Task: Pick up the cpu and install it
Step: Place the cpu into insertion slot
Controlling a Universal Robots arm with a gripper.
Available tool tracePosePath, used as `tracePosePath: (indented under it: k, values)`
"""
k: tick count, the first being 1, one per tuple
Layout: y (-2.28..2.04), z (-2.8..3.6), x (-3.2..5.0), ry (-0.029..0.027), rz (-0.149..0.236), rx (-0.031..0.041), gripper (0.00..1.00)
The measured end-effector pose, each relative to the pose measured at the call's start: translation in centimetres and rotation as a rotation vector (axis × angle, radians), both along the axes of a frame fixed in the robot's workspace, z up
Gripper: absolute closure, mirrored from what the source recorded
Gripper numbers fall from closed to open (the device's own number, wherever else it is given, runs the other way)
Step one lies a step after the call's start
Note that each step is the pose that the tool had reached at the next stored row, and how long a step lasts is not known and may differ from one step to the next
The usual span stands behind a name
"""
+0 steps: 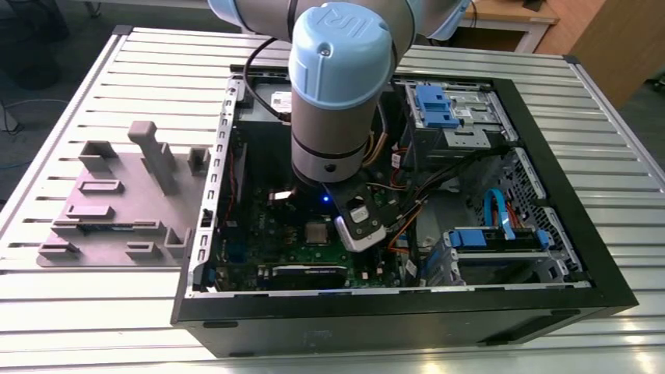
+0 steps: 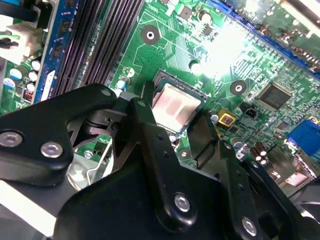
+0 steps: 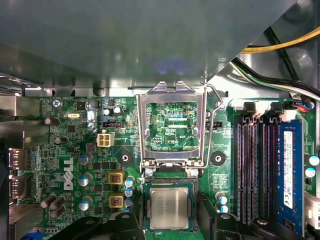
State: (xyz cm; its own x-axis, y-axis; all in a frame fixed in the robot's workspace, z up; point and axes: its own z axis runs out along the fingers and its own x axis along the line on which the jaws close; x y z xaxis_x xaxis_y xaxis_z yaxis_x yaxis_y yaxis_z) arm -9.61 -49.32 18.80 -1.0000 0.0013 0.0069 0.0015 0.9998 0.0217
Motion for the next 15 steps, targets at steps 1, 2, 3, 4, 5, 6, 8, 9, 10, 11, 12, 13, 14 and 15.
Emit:
tracePosePath:
  k: [1,2,3,4,5,6,8,9,10,11,12,13,14,15]
  values:
    - [0.00,0.00,0.01,0.0001,0.000,0.0000,0.45]
    - [0.00,0.00,0.02,0.0000,0.000,-0.0001,0.45]
    - [0.00,0.00,0.02,0.0000,0.000,-0.0001,0.45]
    - [0.00,0.00,0.03,0.0000,0.000,0.0000,0.45]
    - [0.00,0.00,0.03,0.0000,0.000,0.0000,0.45]
    - [0.00,0.00,0.03,0.0000,0.000,0.0000,0.45]
    - [0.00,0.00,0.03,0.0000,0.000,0.0000,0.45]
    - [0.00,0.00,0.03,0.0000,0.000,0.0000,0.45]
    - [0.00,0.00,0.03,-0.0001,0.000,0.0000,0.45]
    - [0.00,0.00,0.03,-0.0001,0.000,-0.0001,0.45]
    - [-0.01,0.02,0.04,0.0001,0.000,-0.0005,0.47]
    - [0.00,0.02,0.04,0.0002,0.000,-0.0005,0.47]
    - [0.00,0.02,0.04,0.0002,0.000,-0.0003,0.53]
    - [0.00,0.02,0.04,0.0002,0.000,-0.0003,0.53]
